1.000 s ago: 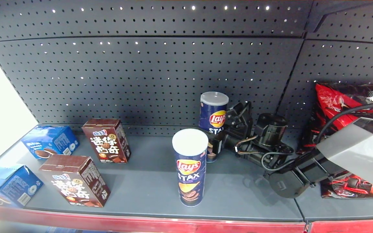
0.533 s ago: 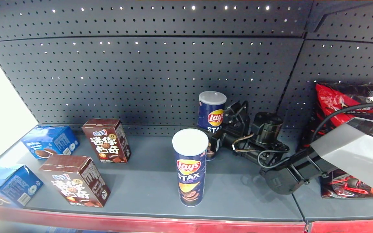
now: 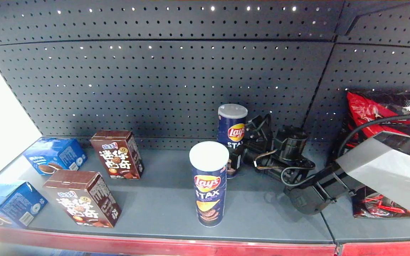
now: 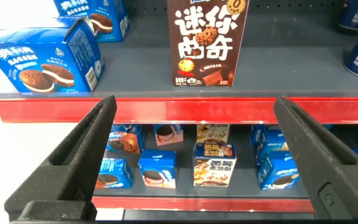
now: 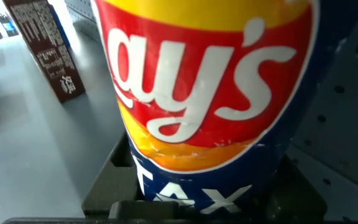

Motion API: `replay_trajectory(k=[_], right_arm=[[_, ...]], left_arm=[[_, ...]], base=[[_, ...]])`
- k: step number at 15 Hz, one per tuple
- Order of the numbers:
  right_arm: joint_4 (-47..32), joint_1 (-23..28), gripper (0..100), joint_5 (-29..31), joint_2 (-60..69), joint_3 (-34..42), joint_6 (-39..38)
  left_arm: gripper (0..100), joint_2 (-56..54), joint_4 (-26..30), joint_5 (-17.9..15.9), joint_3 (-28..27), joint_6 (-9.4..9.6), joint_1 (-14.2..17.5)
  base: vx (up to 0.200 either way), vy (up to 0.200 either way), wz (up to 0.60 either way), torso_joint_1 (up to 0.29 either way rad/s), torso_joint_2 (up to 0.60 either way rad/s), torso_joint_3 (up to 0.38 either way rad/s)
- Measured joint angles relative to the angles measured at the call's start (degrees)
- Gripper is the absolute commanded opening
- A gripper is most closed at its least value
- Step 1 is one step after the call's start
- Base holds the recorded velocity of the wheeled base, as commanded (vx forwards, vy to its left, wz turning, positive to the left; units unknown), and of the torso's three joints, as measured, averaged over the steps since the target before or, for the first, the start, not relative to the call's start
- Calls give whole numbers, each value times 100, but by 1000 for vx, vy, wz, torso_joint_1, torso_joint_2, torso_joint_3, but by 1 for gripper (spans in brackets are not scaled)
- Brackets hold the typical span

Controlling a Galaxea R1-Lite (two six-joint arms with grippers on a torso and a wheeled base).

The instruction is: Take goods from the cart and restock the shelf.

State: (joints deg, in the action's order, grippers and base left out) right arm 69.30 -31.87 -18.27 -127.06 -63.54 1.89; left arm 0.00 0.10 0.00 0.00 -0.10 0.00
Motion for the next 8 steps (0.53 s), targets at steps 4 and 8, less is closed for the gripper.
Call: replay_trajectory(k=[4,8], right_arm=[[7,-11,100,13,-23,15,-4],[5,-27,100,35,27,158,0]], left_arm=[[100,0,0,0,0,2,0],[100,0,0,0,0,0,0]], base=[[0,0,0,0,0,0],[0,0,0,0,0,0]])
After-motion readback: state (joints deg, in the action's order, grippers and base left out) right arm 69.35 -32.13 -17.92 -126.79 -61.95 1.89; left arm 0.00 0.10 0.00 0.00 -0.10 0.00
